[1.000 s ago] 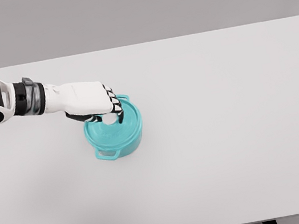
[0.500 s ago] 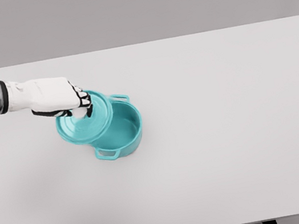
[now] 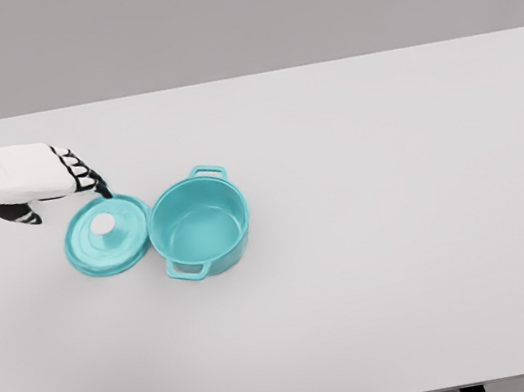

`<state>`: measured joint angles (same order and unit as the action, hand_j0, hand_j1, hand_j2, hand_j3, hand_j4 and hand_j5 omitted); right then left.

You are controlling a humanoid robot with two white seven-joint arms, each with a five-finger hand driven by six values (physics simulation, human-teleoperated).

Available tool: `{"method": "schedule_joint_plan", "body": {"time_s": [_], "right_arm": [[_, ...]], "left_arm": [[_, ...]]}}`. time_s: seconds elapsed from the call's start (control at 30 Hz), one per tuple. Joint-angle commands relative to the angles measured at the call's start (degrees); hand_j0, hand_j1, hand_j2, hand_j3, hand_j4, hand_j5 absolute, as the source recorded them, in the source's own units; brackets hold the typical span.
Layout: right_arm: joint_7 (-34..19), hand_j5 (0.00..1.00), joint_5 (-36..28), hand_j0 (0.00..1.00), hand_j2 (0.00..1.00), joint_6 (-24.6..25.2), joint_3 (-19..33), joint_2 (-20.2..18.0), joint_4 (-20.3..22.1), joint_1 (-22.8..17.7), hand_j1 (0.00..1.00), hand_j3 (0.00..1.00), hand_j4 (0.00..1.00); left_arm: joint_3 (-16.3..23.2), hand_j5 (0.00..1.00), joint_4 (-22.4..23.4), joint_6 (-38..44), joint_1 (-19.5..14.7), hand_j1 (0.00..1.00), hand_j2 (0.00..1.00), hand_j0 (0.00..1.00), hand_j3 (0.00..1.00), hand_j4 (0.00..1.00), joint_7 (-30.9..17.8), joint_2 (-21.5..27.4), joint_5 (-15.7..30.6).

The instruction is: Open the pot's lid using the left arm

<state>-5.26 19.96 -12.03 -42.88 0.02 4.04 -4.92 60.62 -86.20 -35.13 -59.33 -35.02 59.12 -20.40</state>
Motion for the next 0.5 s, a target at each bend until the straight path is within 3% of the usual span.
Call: {"method": "schedule_joint_plan", "body": {"time_s": [0.0,0.2,0.3,0.47], "right_arm": [[-0.01,1.0,0.0,1.0,1.0,-0.01,-0.01,-0.02,0.01,0.0,1.0,1.0,1.0],[-0.01,1.0,0.0,1.0,1.0,-0.01,-0.01,-0.02,0.01,0.0,1.0,1.0,1.0],[-0.01,1.0,0.0,1.0,1.0,-0.01,-0.01,-0.02,0.01,0.0,1.0,1.0,1.0],[-0.01,1.0,0.0,1.0,1.0,-0.01,-0.01,-0.02,0.01,0.0,1.0,1.0,1.0]], "left_arm": [[-0.06,1.0,0.25,0.13,0.0,1.0,1.0,1.0,1.0,1.0,0.02,0.12,0.19],[-0.33,1.0,1.39,0.13,0.18,1.0,1.0,1.0,1.0,1.0,0.02,4.78,0.98],[-0.33,1.0,7.54,0.13,0.09,1.0,1.0,1.0,1.0,1.0,0.02,4.95,0.8],[-0.33,1.0,8.6,0.13,0.35,1.0,1.0,1.0,1.0,1.0,0.02,4.95,0.8]]}}
